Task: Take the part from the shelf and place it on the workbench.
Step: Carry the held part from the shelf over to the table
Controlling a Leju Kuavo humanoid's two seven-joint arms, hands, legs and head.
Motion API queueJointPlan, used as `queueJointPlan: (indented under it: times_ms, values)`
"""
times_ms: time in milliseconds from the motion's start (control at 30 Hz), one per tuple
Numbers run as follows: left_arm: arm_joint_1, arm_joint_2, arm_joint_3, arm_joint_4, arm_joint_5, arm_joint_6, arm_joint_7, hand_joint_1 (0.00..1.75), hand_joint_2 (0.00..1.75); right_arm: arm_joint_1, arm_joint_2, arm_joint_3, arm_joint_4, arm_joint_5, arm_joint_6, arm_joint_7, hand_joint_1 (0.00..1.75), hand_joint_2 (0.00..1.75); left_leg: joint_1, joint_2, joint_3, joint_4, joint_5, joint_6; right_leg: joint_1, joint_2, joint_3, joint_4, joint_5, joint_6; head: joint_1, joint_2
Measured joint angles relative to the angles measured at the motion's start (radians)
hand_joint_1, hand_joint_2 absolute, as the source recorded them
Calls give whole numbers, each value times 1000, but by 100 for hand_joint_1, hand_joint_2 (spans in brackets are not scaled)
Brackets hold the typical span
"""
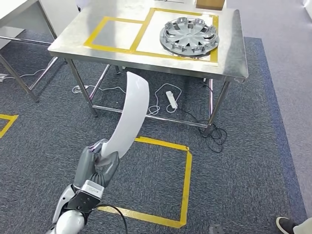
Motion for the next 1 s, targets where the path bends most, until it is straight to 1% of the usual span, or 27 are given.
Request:
queueJointPlan:
  times_ms: [33, 67, 100, 133, 200, 233, 267, 300, 333, 367, 400, 433, 467, 500, 533, 567, 600, 667, 700, 733, 767, 800, 867, 900, 933, 967, 1000]
  values:
    - [0, 0, 0, 0, 0, 0, 0, 175, 175, 0, 0, 0, 0, 0, 0, 0, 0, 0, -2, -1, 7, 1, -8, -4, 1, 1, 27, -62, 32, -3, 0, 0]
    - [-1, 0, 0, 0, 0, 0, 0, 175, 175, -2, 0, -1, 0, 0, 0, 0, 0, 0, -4, -1, 11, 2, -14, -9, 2, 1, 50, -108, 46, -8, 0, 0]
    - [-1, 0, 0, 0, 0, 0, 0, 175, 175, -2, 0, -1, 0, 0, 1, 0, 0, 0, -5, -2, 13, 3, -18, -13, 3, 2, 63, -132, 46, -13, -2, 0]
    - [-1, 0, 0, 0, 0, 0, -1, 175, 175, -2, 0, -1, 0, 0, 1, 1, 0, 0, -7, -2, 14, 3, -20, -17, 5, 4, 71, -138, 37, -18, -3, 0]
    - [-2, 0, 0, 0, 0, 0, -1, 175, 175, -1, 0, -2, 0, 0, 1, 1, 0, 0, -7, -1, 18, 4, -28, -26, 1, 4, 79, -146, 31, -28, -5, 0]
    - [-3, 0, 0, 0, 0, 0, -1, 175, 175, -1, 1, -3, 0, 0, 1, 1, 0, 0, -7, 0, 15, 19, -38, -32, -2, 4, 86, -149, 27, -34, -7, 0]
    - [-4, 1, 0, 0, 0, 0, -2, 175, 175, -2, 1, -3, 0, 0, 1, 1, 0, 0, -5, 1, -2, 57, -57, -39, -5, 3, 94, -152, 23, -40, -9, 0]
    - [-4, 1, 0, 0, 0, 0, -2, 175, 175, -2, 1, -4, 0, 0, 1, 0, 0, 0, -2, 2, -32, 117, -81, -45, -6, 2, 101, -153, 18, -45, -12, 0]
    - [-3, 1, 0, 0, 0, 0, -2, 175, 175, -2, 1, -5, 0, 0, 1, 0, 0, 0, 1, 3, -73, 190, -106, -51, -7, 1, 107, -154, 12, -48, -14, 0]
    - [-1, 2, 0, 0, 0, 0, -2, 175, 175, -2, 1, -5, 0, 0, 1, 0, 0, 0, 5, 4, -115, 257, -123, -55, -7, 1, 114, -154, 6, -49, -14, 0]
    - [0, 2, 0, 1, 0, 0, -2, 175, 175, -1, 1, -5, 0, 0, 2, 1, 0, 0, 8, 4, -145, 297, -122, -57, -7, 1, 121, -154, 0, -48, -14, 0]
    - [1, 3, 0, 1, 0, 0, -2, 175, 175, 0, 1, -5, 0, 0, 2, 1, 0, 0, 10, 4, -158, 298, -99, -58, -7, 2, 130, -154, -6, -47, -14, 0]
    - [2, 4, 0, 1, 0, 0, -2, 175, 175, 1, 1, -5, 0, 0, 2, 1, 0, 0, 11, 5, -151, 259, -56, -58, -8, 2, 140, -154, -13, -44, -14, 0]
    - [1, 4, 0, 1, 1, 0, -2, 175, 175, 1, 1, -5, 0, 0, 2, 1, 0, 0, 12, 6, -131, 193, -4, -56, -9, 3, 149, -154, -22, -41, -14, 0]
    - [1, 4, 0, 1, 2, 0, -2, 175, 175, 0, 1, -5, 0, 0, 2, 1, 0, 0, 10, 8, -109, 130, 34, -53, -8, 3, 156, -154, -30, -35, -14, 0]
    - [1, 4, 0, 2, 3, 1, -3, 175, 175, 0, 1, -5, 0, 0, 2, 1, 0, 0, 8, 10, -88, 75, 52, -49, -6, 4, 161, -154, -38, -29, -15, 0]
    - [1, 4, 0, 2, 4, 1, -3, 175, 175, -1, 1, -5, 0, 0, 2, 1, 0, 0, 6, 11, -76, 44, 54, -43, -5, 3, 160, -156, -44, -22, -15, 0]
    - [1, 4, 0, 2, 7, 2, -3, 175, 175, -1, 1, -5, 0, 0, 2, 1, 0, 0, 2, 10, -67, 25, 35, -31, -5, -1, 165, -164, -51, -9, -15, 0]
    - [2, 4, 0, 2, 8, 2, -4, 175, 175, -1, 1, -5, 0, 0, 3, 1, 0, 0, 3, 8, -62, 22, 33, -24, -6, -2, 168, -168, -55, -3, -15, 0]
    - [3, 3, 0, 2, 8, 3, -4, 175, 175, -3, 1, -5, 0, 1, 3, 0, 0, 0, 5, 7, -54, 15, 31, -17, -7, -3, 169, -161, -62, 2, -15, 0]
    - [2, 3, 0, 2, 8, 4, -5, 175, 175, -5, 1, -5, 0, 1, 4, -1, 0, 0, 7, 7, -45, 9, 28, -11, -7, -3, 158, -134, -76, 5, -13, 0]
    - [2, 2, 0, 2, 9, 4, -6, 175, 175, -7, 1, -6, -1, 1, 8, -4, 0, 0, 8, 8, -35, 4, 25, -5, -7, -1, 130, -82, -98, 8, -12, 0]
    - [3, 2, 0, 2, 9, 6, -10, 175, 175, -5, 1, -7, -1, -5, 26, -15, 0, 0, 6, 8, -21, 2, 11, 3, -6, 0, 38, 63, -144, 10, -11, 0]
    - [5, 3, 0, 3, 10, 7, -14, 175, 175, -2, 1, -8, 0, -10, 36, -21, 0, 0, 4, 7, -12, 3, 2, 5, -6, 0, -5, 115, -148, 10, -11, 0]
    - [6, 3, 0, 3, 11, 8, -18, 175, 175, 0, 1, -9, 0, -14, 42, -27, 0, 0, 3, 5, 0, 3, -7, 5, -6, 0, -30, 131, -128, 9, -11, 0]
    - [7, 3, 0, 4, 11, 9, -22, 175, 175, 2, 1, -11, 0, -17, 46, -31, 0, 0, 2, 3, 14, 3, -18, 5, -6, 1, -36, 108, -88, 6, -11, 0]
    - [8, 3, 0, 4, 12, 9, -24, 175, 175, 2, 0, -13, 0, -19, 47, -34, 0, 0, 1, 1, 31, 3, -29, 4, -4, 1, -26, 52, -32, 2, -11, 0]
